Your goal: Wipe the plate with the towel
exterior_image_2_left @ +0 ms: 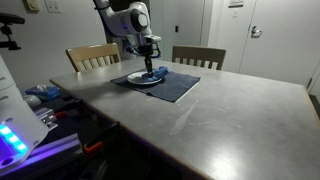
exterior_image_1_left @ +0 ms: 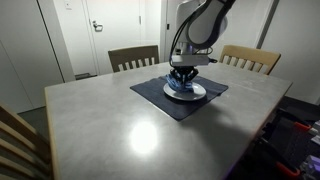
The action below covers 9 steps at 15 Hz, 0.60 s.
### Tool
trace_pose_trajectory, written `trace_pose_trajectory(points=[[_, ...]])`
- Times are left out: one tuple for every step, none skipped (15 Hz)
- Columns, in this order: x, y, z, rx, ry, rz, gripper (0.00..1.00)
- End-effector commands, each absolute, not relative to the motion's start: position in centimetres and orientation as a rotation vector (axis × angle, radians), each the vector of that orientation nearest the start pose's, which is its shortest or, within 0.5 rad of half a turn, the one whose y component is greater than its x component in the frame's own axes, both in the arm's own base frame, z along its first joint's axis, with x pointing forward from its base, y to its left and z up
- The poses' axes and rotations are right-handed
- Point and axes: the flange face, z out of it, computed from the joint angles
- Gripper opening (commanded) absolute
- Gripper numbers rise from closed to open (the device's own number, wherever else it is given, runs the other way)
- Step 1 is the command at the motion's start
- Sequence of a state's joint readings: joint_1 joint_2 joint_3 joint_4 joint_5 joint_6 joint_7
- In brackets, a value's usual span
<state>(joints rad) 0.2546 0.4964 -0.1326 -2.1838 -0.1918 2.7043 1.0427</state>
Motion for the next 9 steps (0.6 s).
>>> trace_pose_trajectory(points=[[55.8,9.5,15.4,-3.044,0.863,-0.197,0.02],[55.7,10.2,15.4,-3.046,0.778,-0.191,0.02],[55.4,10.7,15.4,-3.049,0.698,-0.163,0.02],[55.0,11.3,15.4,-3.049,0.623,-0.117,0.02],[54.7,11.8,15.3,-3.042,0.556,-0.068,0.02],[54.2,12.1,15.2,-3.034,0.491,-0.024,0.02],[53.8,12.2,15.1,-3.022,0.430,0.020,0.02],[53.5,12.3,15.0,-3.010,0.376,0.067,0.02],[53.2,12.0,14.9,-3.005,0.343,0.122,0.02]])
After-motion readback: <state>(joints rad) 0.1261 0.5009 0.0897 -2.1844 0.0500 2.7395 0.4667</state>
